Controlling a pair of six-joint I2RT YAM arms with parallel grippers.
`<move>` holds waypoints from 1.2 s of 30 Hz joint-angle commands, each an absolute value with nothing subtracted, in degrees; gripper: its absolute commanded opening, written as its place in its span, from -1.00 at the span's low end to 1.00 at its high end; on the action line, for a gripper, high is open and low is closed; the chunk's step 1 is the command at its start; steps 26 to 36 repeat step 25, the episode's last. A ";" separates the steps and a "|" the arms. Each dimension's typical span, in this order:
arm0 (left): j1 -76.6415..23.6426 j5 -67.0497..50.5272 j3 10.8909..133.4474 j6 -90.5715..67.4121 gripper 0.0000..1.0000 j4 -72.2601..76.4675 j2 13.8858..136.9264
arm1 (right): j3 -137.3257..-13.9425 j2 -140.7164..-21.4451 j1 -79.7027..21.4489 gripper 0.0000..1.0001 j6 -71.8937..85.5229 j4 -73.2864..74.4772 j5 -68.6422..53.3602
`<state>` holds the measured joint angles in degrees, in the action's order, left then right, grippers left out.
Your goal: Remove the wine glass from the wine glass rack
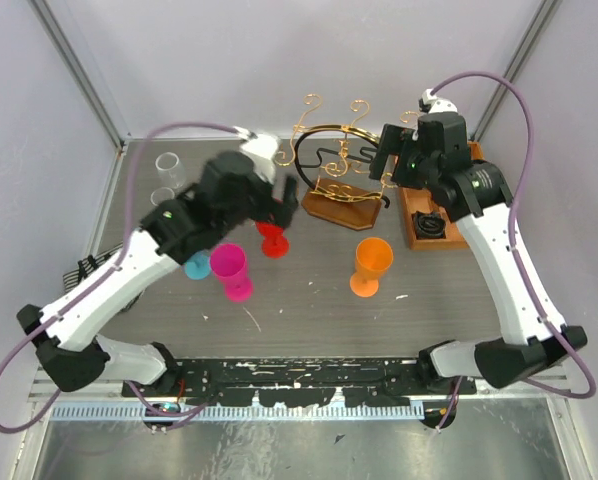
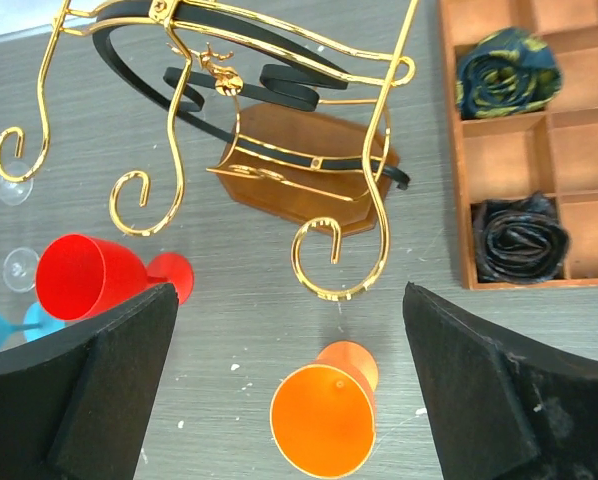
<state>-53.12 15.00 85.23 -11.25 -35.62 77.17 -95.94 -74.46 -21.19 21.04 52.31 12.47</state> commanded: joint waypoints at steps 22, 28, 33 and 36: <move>-39.73 27.05 106.06 -21.70 0.96 -62.22 79.31 | -98.68 -78.62 -12.32 1.00 18.84 44.81 -11.31; -39.72 26.10 104.99 -21.79 0.96 -62.62 79.41 | -98.23 -77.96 -12.37 1.00 19.00 44.04 -9.96; -39.72 26.10 104.99 -21.79 0.96 -62.62 79.41 | -98.23 -77.96 -12.37 1.00 19.00 44.04 -9.96; -39.72 26.10 104.99 -21.79 0.96 -62.62 79.41 | -98.23 -77.96 -12.37 1.00 19.00 44.04 -9.96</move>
